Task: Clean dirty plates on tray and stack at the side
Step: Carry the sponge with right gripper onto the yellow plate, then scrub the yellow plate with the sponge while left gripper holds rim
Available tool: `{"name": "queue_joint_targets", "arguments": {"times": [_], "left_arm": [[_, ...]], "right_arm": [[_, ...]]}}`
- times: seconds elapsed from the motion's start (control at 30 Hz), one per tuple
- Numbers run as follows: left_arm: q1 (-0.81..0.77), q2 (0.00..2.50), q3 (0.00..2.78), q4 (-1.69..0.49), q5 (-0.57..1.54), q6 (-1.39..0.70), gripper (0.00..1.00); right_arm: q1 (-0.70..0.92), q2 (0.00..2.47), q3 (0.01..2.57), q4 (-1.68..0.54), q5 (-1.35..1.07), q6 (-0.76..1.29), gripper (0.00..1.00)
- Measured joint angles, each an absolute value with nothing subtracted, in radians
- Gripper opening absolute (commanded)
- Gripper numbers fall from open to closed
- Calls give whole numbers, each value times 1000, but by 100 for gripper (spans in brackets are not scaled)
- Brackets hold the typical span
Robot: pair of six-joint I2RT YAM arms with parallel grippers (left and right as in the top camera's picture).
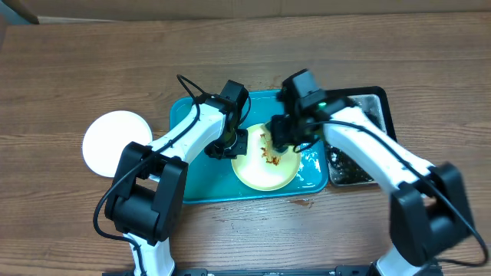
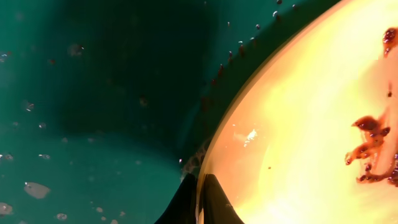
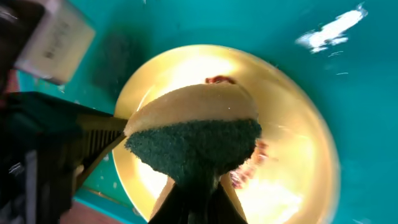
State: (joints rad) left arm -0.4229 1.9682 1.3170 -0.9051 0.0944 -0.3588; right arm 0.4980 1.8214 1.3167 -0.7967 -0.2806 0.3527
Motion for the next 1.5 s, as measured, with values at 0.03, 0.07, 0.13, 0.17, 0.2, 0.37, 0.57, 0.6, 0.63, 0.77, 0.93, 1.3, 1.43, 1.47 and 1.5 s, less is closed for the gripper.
{"name": "queue_joint_targets", "arguments": {"times": [0.03,0.07,0.13,0.17,0.2,0.37,0.57,0.6,0.63,0.77,0.93,1.3,1.43,1.47,1.5], "left_arm": [[-423,1968,1317,-905,97,-358,4],[-423,1968,1317,-905,98,-358,4],[-423,1968,1317,-905,98,-359,4],[-423,1968,1317,-905,98,-359,4],[-423,1968,1317,-905,99,-359,4],[-423,1968,1317,-905,101,-359,4],[-423,1968,1317,-905,102,-359,4],[-423,1968,1317,-905,101,-359,4],[-423,1968,1317,-905,101,-359,4],[-423,1968,1317,-905,101,-358,4],[-424,1968,1317,-905,111,-359,4],[-424,1968,1316,-902,136,-359,4],[-427,1968,1316,-902,142,-359,4],[-427,1968,1316,-902,142,-359,4],[-426,1968,1316,-902,142,-359,4]], "right_arm": [[508,1837,1317,-786,-281,365,5],[518,1855,1317,-768,-282,379,5],[534,1880,1317,-731,-282,398,5],[540,1891,1317,-719,-282,406,5],[547,1902,1317,-707,-285,413,5],[565,1951,1317,-677,-287,448,5],[565,2003,1317,-614,-311,494,5],[565,2009,1317,-605,-318,502,5],[565,2015,1317,-596,-325,511,5],[563,2025,1317,-596,-317,550,4],[551,2025,1332,-669,-265,650,4],[485,2017,1358,-865,-174,715,4],[492,2015,1359,-892,-156,673,4],[493,2015,1360,-895,-152,656,4],[494,2014,1360,-898,-149,641,4]]}}
